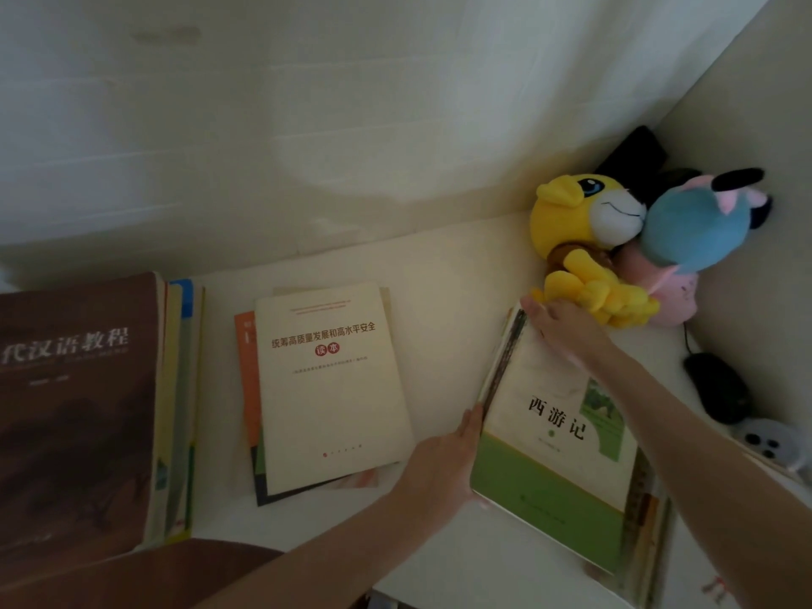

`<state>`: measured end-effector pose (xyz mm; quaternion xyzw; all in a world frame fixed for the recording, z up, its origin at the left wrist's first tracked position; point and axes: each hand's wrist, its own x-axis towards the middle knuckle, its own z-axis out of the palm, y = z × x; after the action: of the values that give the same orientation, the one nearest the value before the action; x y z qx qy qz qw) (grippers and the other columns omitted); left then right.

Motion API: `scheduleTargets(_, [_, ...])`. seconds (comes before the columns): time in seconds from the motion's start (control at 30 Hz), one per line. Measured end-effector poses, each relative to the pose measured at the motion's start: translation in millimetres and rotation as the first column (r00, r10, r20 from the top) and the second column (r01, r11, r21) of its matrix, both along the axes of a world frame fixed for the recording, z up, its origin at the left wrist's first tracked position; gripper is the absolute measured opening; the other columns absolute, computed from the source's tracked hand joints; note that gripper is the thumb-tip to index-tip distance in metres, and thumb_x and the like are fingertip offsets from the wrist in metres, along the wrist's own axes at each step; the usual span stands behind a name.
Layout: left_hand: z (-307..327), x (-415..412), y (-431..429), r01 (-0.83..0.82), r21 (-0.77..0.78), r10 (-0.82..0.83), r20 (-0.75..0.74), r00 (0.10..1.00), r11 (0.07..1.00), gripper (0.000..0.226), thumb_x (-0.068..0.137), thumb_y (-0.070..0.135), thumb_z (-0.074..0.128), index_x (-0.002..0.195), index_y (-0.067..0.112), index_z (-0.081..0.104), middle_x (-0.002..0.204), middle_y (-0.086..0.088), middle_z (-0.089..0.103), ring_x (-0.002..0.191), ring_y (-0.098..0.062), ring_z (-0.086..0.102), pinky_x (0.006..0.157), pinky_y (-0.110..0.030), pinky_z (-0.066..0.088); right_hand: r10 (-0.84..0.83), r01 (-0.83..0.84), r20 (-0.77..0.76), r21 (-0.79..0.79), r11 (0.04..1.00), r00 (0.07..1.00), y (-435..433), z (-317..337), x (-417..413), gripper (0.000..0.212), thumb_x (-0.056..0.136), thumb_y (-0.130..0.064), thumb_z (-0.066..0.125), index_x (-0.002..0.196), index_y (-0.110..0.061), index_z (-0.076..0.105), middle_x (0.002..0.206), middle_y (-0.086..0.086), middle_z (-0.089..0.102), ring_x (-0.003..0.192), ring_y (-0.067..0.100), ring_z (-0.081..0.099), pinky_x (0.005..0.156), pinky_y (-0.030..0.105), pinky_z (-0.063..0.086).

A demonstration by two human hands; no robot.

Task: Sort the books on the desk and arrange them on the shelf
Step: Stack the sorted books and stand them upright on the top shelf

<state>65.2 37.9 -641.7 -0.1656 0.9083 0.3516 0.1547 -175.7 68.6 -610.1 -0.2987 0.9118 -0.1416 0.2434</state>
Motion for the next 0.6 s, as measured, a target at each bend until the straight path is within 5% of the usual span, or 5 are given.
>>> scheduleTargets(0.13, [-0.4, -1.5, 0.2, -0.036, 0.011, 0.036, 0.032, 0.999, 0.999, 0.114, 0.069, 0.039, 0.081, 0.152, 0.013, 0.006, 0.138, -0.008, 0.050, 0.107, -0.026, 0.061, 0.092, -0.038, 0.048, -0.004, 0.004, -0.028, 0.026, 1.000, 1.000, -3.6, 0.6, 0.3, 0.061, 0.099, -0.054, 0.033, 0.062, -0.007, 0.044, 0.072, 0.010, 0.049, 0.069, 0.025, 0.049, 0.064, 0.036, 0.035])
scheduleTargets(0.23, [0.3, -1.8, 2.1, -0.066, 0.025, 0.065, 0.046, 0.997, 0.997, 0.111, 0.066, 0.040, 0.083, 0.149, 0.014, 0.013, 0.123, -0.006, 0.059, 0.103, -0.025, 0.063, 0.090, -0.036, 0.050, -0.010, 0.010, -0.027, 0.021, 1.000, 1.000, -6.0, 1.3, 2.3, 0.058, 0.099, -0.054, 0.036, 0.059, -0.011, 0.039, 0.062, 0.006, 0.043, 0.059, 0.020, 0.044, 0.054, 0.033, 0.028])
scheduleTargets(0.47, [3.1, -4.9, 2.3, -0.010, -0.001, 0.010, 0.067, 0.998, 1.000, 0.115, 0.073, 0.036, 0.079, 0.152, 0.012, -0.001, 0.143, -0.009, 0.045, 0.112, -0.027, 0.059, 0.095, -0.039, 0.048, 0.037, -0.035, -0.067, 0.035, 0.999, 0.997, -5.6, -1.3, 5.1, 0.050, 0.099, -0.052, 0.034, 0.063, -0.017, 0.035, 0.062, 0.001, 0.040, 0.061, 0.020, 0.043, 0.053, 0.033, 0.025])
scheduleTargets(0.6, [-0.6, -3.6, 4.7, -0.067, 0.141, 0.071, -0.023, 0.997, 0.988, 0.116, 0.078, 0.025, 0.076, 0.151, 0.016, -0.013, 0.154, -0.009, 0.028, 0.118, -0.027, 0.055, 0.095, -0.039, 0.047, 0.032, -0.033, -0.030, -0.018, 0.999, 0.999, -2.9, -1.8, 5.0, 0.044, 0.100, -0.049, 0.037, 0.067, -0.020, 0.033, 0.065, 0.000, 0.038, 0.063, 0.020, 0.042, 0.054, 0.033, 0.025])
